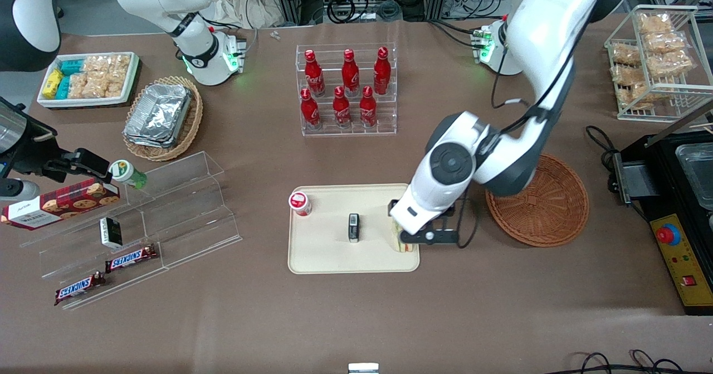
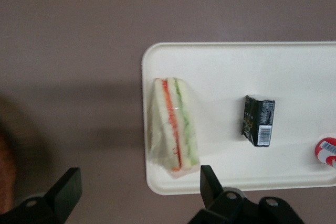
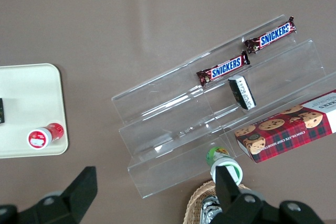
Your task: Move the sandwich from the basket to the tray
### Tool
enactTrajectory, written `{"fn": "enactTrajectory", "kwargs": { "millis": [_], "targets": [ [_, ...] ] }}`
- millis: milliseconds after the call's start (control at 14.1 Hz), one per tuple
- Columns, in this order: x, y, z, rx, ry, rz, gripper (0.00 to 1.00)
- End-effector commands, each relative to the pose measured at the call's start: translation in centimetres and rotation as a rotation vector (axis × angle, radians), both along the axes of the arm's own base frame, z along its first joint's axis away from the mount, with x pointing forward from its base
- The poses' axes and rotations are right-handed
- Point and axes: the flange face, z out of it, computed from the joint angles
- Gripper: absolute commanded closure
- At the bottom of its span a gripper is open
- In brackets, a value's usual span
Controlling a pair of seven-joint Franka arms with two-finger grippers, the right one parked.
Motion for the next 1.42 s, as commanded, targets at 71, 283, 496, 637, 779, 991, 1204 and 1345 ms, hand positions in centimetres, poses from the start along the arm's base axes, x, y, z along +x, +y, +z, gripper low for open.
{"fn": "enactTrajectory", "kwargs": {
  "millis": [71,283,496,637,779,991,1204,1345],
  "targets": [
    [-1.6,5.3,6.0,0.068,0.071,0.022,0.00],
    [-2.1,10.3,10.4,0.046,0.111,0.025,0.00],
    [-2.8,16.8,14.9,0.029,0.140,-0.042,0.00],
    [-3.9,20.1,17.8,0.033,0.146,-0.081,0.00],
    [-5.2,23.4,20.4,0.047,0.144,-0.063,0.00],
    [-7.9,28.6,23.0,0.022,0.117,-0.046,0.00],
    [-8.8,30.9,24.1,0.018,0.095,-0.035,0.00],
    [-8.7,31.0,24.2,0.024,0.093,-0.034,0.00]
  ]
}}
